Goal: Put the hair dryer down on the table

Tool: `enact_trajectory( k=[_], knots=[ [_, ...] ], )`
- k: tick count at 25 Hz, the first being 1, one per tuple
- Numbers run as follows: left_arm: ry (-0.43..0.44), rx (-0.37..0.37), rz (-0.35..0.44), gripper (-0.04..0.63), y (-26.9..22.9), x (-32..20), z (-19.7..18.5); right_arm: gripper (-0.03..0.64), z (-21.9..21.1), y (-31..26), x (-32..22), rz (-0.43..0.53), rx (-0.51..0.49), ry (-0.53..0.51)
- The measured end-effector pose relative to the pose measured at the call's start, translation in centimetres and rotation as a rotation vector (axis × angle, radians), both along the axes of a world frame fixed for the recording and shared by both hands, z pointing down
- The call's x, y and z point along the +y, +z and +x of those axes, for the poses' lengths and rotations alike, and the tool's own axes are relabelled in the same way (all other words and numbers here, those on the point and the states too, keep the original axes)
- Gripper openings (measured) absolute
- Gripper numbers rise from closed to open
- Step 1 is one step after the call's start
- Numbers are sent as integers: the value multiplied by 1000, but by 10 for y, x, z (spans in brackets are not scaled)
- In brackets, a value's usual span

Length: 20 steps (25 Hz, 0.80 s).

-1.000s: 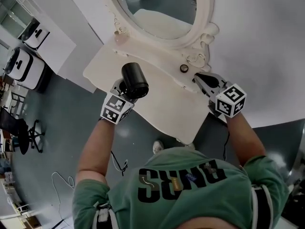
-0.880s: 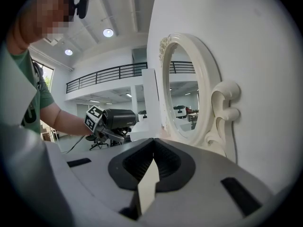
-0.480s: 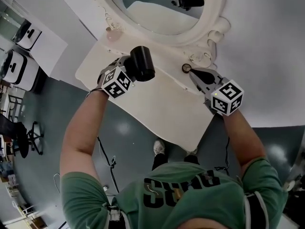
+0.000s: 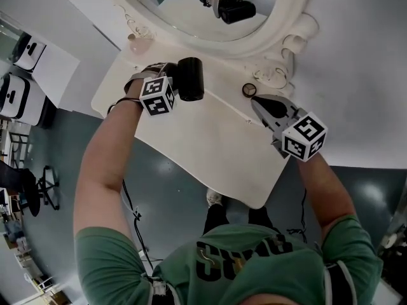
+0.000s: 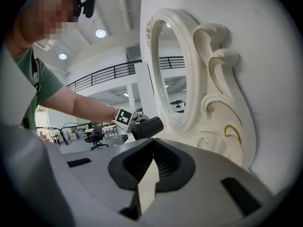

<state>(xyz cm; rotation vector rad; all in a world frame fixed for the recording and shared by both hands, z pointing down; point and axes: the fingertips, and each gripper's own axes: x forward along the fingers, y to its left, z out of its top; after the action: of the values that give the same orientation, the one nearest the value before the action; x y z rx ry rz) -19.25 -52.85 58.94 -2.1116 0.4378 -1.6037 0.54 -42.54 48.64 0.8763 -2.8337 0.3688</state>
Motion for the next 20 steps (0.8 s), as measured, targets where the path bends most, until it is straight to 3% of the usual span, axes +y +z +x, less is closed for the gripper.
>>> enact_trajectory(
  k=[7,20],
  knots=[
    [97,-108,-13,229,24,-29,11,-6,8,11,-17,-16,-24,31],
    [190,-154,-98,227,51,-39,34,-5,13,24,-39,-34,-23,39]
  ],
)
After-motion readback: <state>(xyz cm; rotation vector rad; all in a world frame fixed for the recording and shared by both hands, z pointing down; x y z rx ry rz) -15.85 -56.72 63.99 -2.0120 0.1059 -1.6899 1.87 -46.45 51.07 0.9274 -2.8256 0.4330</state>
